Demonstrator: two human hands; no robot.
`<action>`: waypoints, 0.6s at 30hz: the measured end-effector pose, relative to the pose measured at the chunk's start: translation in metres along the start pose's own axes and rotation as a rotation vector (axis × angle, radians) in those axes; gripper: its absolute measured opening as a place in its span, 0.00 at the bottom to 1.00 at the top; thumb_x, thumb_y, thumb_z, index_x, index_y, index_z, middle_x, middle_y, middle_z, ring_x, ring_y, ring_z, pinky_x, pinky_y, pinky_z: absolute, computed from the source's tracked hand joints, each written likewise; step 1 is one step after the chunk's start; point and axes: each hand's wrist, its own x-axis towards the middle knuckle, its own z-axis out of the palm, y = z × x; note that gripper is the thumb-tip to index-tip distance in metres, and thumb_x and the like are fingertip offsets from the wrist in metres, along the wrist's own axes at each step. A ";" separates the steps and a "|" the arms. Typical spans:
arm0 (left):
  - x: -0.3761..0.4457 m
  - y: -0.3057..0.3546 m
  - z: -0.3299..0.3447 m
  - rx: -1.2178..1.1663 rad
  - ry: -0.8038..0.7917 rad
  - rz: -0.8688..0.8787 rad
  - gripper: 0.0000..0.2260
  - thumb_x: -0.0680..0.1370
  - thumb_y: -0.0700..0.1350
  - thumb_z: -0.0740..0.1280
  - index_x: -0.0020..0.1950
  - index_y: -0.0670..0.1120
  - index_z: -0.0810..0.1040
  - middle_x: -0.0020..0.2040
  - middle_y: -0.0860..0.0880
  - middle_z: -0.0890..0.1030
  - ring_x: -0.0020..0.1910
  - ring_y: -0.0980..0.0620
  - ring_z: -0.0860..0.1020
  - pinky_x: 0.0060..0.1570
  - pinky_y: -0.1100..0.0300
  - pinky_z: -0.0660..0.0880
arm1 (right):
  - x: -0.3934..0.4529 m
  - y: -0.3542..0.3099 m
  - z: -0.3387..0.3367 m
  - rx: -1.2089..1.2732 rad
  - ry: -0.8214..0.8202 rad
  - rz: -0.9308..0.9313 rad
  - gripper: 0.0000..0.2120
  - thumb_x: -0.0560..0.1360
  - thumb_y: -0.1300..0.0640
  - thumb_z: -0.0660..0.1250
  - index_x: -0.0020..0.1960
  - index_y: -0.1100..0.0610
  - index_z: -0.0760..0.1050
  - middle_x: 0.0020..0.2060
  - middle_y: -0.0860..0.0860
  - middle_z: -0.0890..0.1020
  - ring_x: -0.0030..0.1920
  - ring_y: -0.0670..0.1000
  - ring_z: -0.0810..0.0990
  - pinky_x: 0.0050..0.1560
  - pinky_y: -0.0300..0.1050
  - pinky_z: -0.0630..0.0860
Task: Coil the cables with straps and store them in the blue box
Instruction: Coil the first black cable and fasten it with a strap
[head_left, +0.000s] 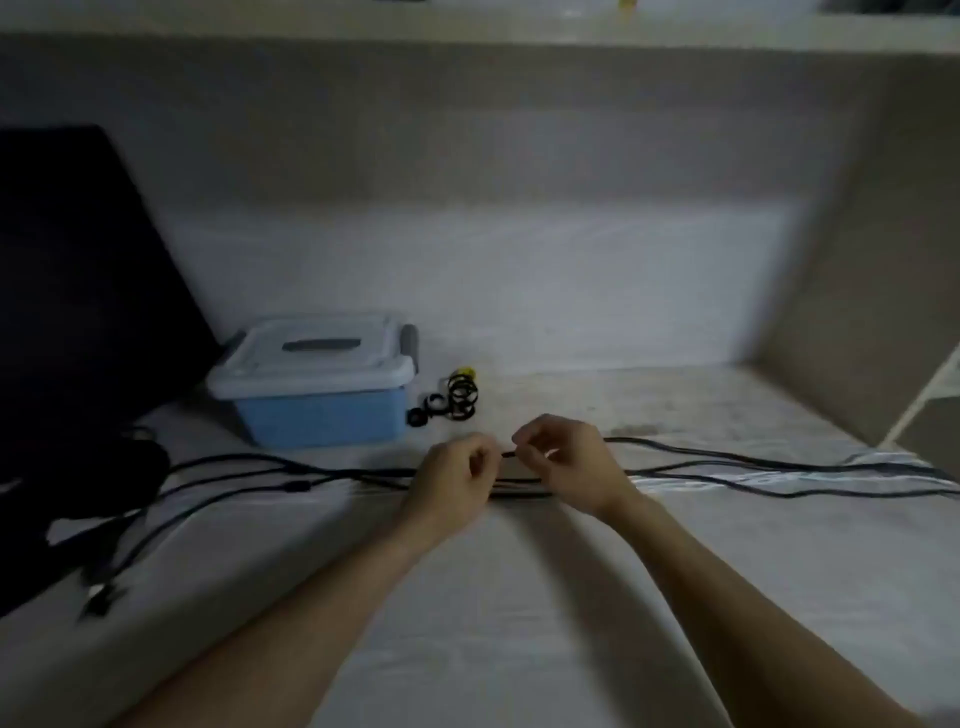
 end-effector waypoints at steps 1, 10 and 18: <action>-0.012 -0.008 -0.002 0.055 0.041 0.040 0.06 0.79 0.40 0.65 0.45 0.48 0.78 0.40 0.52 0.78 0.39 0.54 0.77 0.40 0.60 0.74 | -0.006 0.005 0.012 -0.071 -0.032 -0.050 0.05 0.75 0.60 0.70 0.50 0.54 0.80 0.41 0.48 0.83 0.41 0.45 0.81 0.43 0.38 0.76; -0.076 -0.061 -0.031 0.378 0.177 0.116 0.17 0.74 0.38 0.63 0.63 0.44 0.77 0.60 0.49 0.74 0.60 0.50 0.70 0.63 0.58 0.67 | -0.036 0.033 0.066 -0.485 0.044 -0.147 0.11 0.74 0.52 0.62 0.48 0.54 0.81 0.43 0.52 0.77 0.49 0.60 0.76 0.47 0.52 0.71; -0.068 -0.103 -0.088 0.720 0.397 -0.173 0.23 0.73 0.43 0.66 0.69 0.43 0.73 0.67 0.41 0.74 0.69 0.41 0.68 0.65 0.47 0.56 | -0.032 0.038 0.069 -0.483 0.090 -0.100 0.03 0.75 0.58 0.71 0.48 0.53 0.81 0.44 0.50 0.78 0.50 0.57 0.74 0.47 0.49 0.66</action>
